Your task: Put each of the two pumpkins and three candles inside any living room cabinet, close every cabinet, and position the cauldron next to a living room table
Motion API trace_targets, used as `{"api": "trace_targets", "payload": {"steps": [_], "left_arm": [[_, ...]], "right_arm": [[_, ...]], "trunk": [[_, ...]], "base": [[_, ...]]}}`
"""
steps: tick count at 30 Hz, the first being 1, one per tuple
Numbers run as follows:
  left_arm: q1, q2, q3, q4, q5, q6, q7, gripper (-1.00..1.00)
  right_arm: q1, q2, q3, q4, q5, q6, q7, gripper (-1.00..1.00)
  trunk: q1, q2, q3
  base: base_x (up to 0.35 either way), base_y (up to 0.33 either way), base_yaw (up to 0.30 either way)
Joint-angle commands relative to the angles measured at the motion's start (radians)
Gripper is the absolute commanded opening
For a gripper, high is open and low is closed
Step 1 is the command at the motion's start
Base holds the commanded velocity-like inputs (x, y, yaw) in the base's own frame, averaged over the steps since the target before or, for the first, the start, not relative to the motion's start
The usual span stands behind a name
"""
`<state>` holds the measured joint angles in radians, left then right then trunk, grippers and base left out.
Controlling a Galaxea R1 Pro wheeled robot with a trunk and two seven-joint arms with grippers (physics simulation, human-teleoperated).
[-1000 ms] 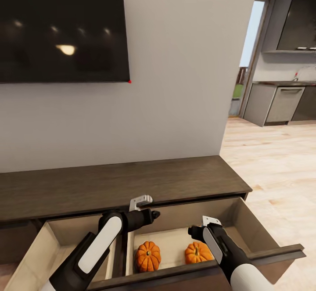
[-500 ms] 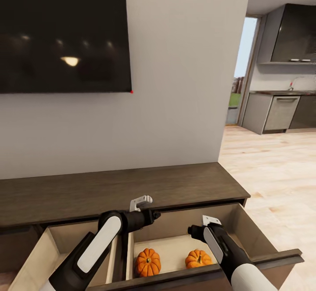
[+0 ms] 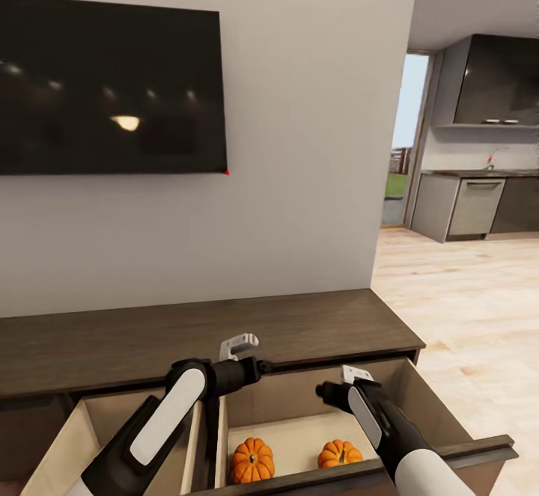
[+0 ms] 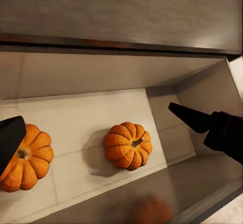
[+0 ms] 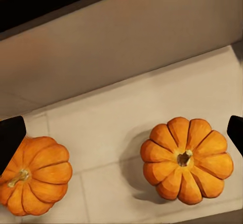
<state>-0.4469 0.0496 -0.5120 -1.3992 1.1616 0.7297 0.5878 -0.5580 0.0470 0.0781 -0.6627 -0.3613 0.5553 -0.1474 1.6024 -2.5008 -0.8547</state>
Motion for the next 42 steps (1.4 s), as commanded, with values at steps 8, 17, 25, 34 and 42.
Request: {"api": "trace_targets", "payload": {"steps": [8, 17, 25, 34, 42], "left_arm": [[-0.001, 0.014, 0.012, -0.002, 0.011, -0.001, 0.01, 1.0], [-0.001, 0.048, 0.159, -0.008, 0.012, 0.111, -0.009, 1.0], [-0.001, 0.054, 0.198, -0.005, 0.012, 0.136, -0.023, 1.0], [-0.001, 0.053, 0.199, -0.003, 0.01, 0.137, -0.023, 1.0], [-0.001, 0.053, 0.199, -0.003, 0.01, 0.137, -0.023, 1.0]], "right_arm": [[0.0, -0.001, 0.003, -0.001, -0.013, 0.003, -0.009, 1.0], [0.0, -0.001, 0.003, 0.0, -0.013, 0.003, -0.009, 1.0], [0.0, -0.001, 0.003, 0.0, -0.013, 0.003, -0.009, 1.0], [0.0, -0.001, 0.003, -0.002, -0.013, 0.002, -0.008, 1.0], [0.0, -0.001, 0.003, -0.002, -0.013, 0.0, -0.008, 1.0]], "trunk": [[-0.014, 0.022, 0.028], [-0.048, 0.085, 0.056], [-0.079, 0.141, 0.081], [-0.087, 0.155, 0.087], [-0.087, 0.155, 0.087]], "base": [[0.0, 0.0, 0.0], [0.0, 0.0, 0.0], [-0.133, 0.058, 0.0], [-0.013, 0.019, 0.0], [0.029, 0.0, 0.0]]}}
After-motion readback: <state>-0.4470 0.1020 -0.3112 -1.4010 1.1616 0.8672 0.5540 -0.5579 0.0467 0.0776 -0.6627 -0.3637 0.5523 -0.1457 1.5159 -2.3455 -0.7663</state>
